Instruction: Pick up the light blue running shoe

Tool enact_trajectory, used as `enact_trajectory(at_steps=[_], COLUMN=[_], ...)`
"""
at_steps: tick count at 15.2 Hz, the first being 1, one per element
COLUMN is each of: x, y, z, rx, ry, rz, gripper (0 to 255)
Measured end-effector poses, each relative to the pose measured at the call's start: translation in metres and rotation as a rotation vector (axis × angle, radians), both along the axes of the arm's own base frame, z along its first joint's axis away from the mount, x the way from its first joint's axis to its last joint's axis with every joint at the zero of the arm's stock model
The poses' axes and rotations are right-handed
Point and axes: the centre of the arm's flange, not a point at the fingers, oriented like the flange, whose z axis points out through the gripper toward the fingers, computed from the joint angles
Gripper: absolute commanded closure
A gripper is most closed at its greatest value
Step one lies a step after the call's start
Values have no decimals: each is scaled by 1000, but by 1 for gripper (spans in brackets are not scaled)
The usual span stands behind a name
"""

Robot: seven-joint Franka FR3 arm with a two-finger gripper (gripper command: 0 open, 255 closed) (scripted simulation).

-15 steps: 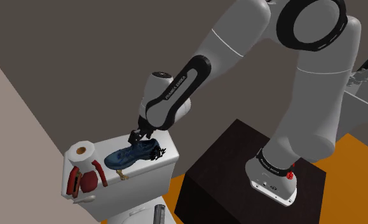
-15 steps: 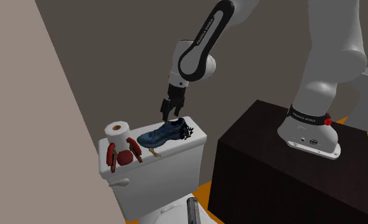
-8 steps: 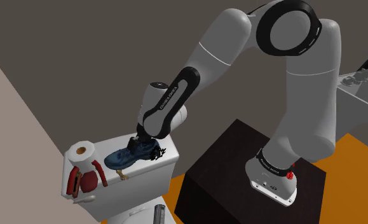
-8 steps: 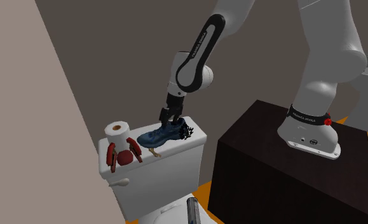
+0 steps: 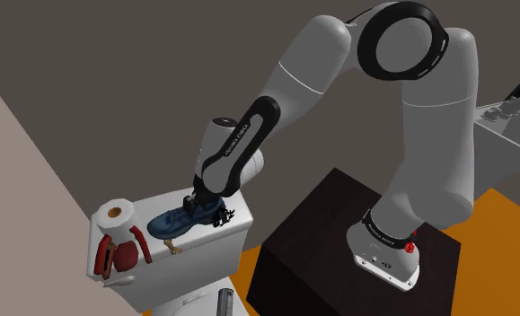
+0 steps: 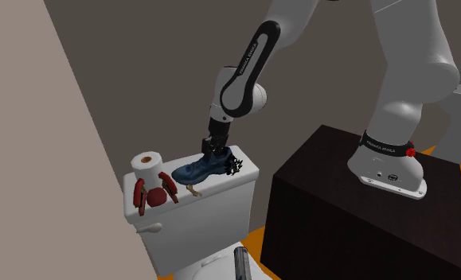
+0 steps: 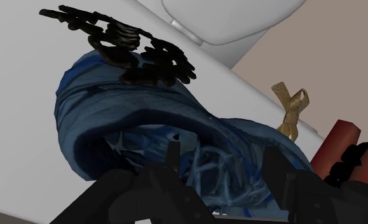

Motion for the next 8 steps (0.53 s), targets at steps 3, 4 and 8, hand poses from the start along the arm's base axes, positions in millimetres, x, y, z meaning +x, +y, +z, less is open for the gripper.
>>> enact_trajectory(at_steps=[3, 4, 8], x=[0, 0, -2], y=[0, 0, 2], z=[0, 0, 15], rx=[0, 0, -1], ry=[-1, -1, 3], rz=[-1, -1, 2], gripper=[255, 255, 255])
